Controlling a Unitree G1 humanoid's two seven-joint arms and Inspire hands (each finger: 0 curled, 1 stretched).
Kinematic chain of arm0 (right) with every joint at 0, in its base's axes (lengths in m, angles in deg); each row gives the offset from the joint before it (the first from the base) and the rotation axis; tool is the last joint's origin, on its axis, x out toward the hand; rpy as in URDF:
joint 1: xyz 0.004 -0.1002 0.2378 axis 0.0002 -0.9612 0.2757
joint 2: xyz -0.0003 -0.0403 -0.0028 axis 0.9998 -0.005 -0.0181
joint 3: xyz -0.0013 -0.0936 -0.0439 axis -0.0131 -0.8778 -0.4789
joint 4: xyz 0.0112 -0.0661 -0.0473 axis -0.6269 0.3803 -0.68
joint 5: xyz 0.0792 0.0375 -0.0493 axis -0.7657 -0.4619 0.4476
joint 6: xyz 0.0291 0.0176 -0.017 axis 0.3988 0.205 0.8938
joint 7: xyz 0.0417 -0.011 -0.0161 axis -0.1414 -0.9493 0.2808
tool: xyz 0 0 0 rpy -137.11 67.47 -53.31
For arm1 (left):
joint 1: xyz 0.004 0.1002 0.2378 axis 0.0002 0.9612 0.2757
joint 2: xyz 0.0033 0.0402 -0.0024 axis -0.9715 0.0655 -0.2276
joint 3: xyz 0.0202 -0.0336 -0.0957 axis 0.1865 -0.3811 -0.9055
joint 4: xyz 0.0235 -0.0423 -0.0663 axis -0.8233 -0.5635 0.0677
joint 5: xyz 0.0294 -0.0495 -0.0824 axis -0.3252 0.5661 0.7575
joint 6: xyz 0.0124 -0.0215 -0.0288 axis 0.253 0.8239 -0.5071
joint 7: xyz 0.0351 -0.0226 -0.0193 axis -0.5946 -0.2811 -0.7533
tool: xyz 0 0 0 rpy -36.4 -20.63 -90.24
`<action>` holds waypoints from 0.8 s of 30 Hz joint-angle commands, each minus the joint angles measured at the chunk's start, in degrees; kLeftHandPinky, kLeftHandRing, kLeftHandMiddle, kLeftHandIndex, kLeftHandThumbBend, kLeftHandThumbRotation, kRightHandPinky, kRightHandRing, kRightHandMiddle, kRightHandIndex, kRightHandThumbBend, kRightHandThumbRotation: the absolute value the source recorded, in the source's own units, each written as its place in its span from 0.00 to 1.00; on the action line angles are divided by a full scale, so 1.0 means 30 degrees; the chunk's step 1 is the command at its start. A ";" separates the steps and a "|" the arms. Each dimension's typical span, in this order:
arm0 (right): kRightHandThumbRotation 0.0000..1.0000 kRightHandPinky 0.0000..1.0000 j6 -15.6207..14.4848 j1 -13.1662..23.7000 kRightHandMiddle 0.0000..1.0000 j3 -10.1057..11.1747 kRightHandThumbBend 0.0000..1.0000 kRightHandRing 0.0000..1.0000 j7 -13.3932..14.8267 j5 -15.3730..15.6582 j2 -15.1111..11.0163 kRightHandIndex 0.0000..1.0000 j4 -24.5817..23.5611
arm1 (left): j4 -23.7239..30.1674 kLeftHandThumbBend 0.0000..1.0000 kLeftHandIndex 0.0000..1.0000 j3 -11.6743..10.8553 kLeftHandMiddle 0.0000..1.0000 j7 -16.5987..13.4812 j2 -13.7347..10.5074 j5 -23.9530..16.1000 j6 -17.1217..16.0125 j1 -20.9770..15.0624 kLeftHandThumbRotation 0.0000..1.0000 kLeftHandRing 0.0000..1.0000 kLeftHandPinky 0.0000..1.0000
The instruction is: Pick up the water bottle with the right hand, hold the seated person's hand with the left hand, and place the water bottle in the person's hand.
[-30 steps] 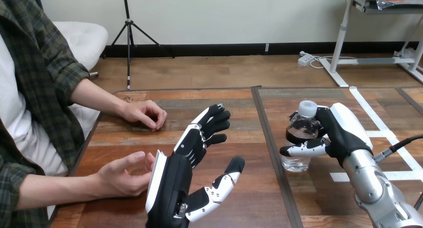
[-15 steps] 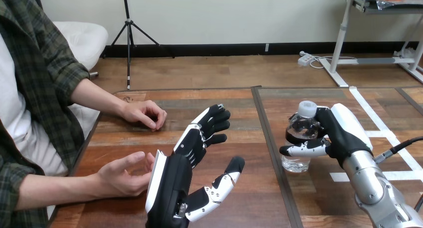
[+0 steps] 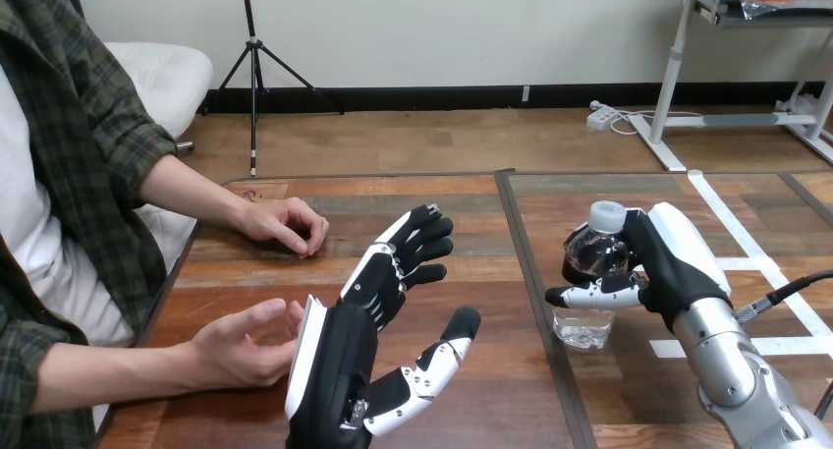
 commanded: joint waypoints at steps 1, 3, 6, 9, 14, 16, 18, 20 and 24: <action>0.00 0.50 0.0542 0.0711 0.49 0.0308 0.77 0.47 0.0552 -0.0401 0.0176 0.51 -0.0771 | 0.0863 0.43 0.84 0.0234 0.82 -0.0104 0.0630 0.0022 -0.0063 0.0202 0.00 0.79 0.73; 0.00 0.49 0.0585 0.0707 0.49 0.0332 0.77 0.46 0.0564 -0.0440 0.0189 0.50 -0.0772 | 0.0880 0.42 0.84 0.0231 0.82 -0.0117 0.0633 0.0005 -0.0039 0.0210 0.00 0.79 0.73; 0.00 0.49 0.0696 0.0708 0.49 0.0346 0.76 0.46 0.0603 -0.0496 0.0184 0.50 -0.0762 | 0.0897 0.42 0.84 0.0206 0.82 -0.0178 0.0657 -0.0076 -0.0018 0.0217 0.00 0.79 0.73; 0.00 0.49 0.0846 0.0679 0.49 0.0386 0.76 0.46 0.0713 -0.0562 0.0208 0.50 -0.0786 | 0.0911 0.42 0.84 0.0187 0.81 -0.0217 0.0673 -0.0107 -0.0029 0.0210 0.00 0.79 0.73; 0.00 0.48 0.0972 0.0659 0.49 0.0428 0.76 0.46 0.0837 -0.0630 0.0246 0.49 -0.0847 | 0.0795 0.41 0.83 0.0136 0.81 -0.0325 0.0724 -0.0091 -0.0188 0.0133 0.00 0.78 0.72; 0.00 0.48 0.1066 0.0657 0.49 0.0442 0.76 0.46 0.0900 -0.0660 0.0256 0.49 -0.0838 | 0.0755 0.40 0.83 0.0138 0.80 -0.0355 0.0746 -0.0036 -0.0241 0.0108 0.00 0.78 0.72; 0.00 0.49 0.1132 0.0655 0.49 0.0455 0.76 0.46 0.0946 -0.0690 0.0266 0.49 -0.0829 | 0.0750 0.40 0.83 0.0150 0.80 -0.0373 0.0754 0.0008 -0.0252 0.0105 0.00 0.78 0.71; 0.00 0.49 0.1294 0.0660 0.49 0.0477 0.76 0.47 0.0976 -0.0739 0.0268 0.49 -0.0796 | 0.0738 0.40 0.83 0.0129 0.80 -0.0449 0.0777 -0.0026 -0.0274 0.0092 0.00 0.77 0.71; 0.00 0.49 0.1590 0.0649 0.49 0.0481 0.76 0.47 0.1106 -0.0752 0.0253 0.49 -0.0790 | 0.0723 0.39 0.83 0.0150 0.79 -0.0503 0.0793 0.0067 -0.0273 0.0077 0.00 0.77 0.71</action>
